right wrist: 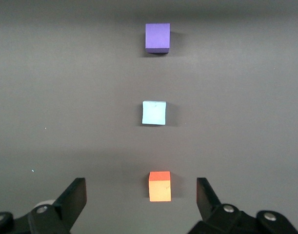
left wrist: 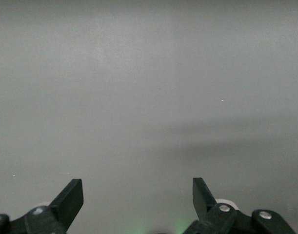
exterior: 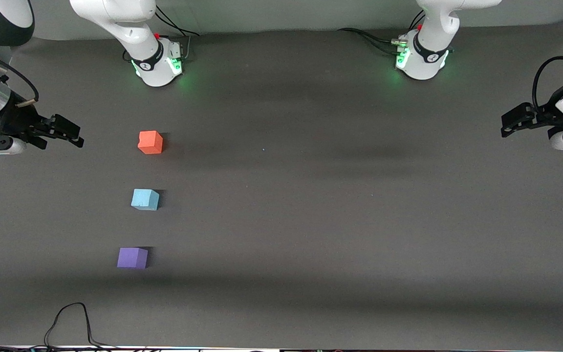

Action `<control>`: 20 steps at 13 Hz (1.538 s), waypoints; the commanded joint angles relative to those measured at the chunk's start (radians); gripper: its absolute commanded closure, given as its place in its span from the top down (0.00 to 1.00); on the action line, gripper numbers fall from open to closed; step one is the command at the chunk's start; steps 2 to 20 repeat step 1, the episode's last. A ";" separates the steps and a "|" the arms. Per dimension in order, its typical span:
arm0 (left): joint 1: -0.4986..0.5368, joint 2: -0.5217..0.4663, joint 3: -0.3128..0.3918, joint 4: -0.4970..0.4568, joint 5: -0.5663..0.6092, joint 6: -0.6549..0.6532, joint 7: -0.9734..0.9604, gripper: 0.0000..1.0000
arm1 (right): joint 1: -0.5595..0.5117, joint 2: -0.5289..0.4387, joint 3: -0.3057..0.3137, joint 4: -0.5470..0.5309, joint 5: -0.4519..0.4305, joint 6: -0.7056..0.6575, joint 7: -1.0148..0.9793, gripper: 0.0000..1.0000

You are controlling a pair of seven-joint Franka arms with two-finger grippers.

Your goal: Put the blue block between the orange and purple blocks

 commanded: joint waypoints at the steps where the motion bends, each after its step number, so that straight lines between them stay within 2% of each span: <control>1: -0.009 0.003 0.009 0.011 -0.001 0.008 0.015 1.00 | 0.000 0.019 -0.001 0.050 -0.010 -0.036 0.026 1.00; 20: -0.009 0.003 0.009 0.011 -0.001 0.008 0.015 1.00 | 0.000 0.019 -0.001 0.050 -0.010 -0.036 0.026 1.00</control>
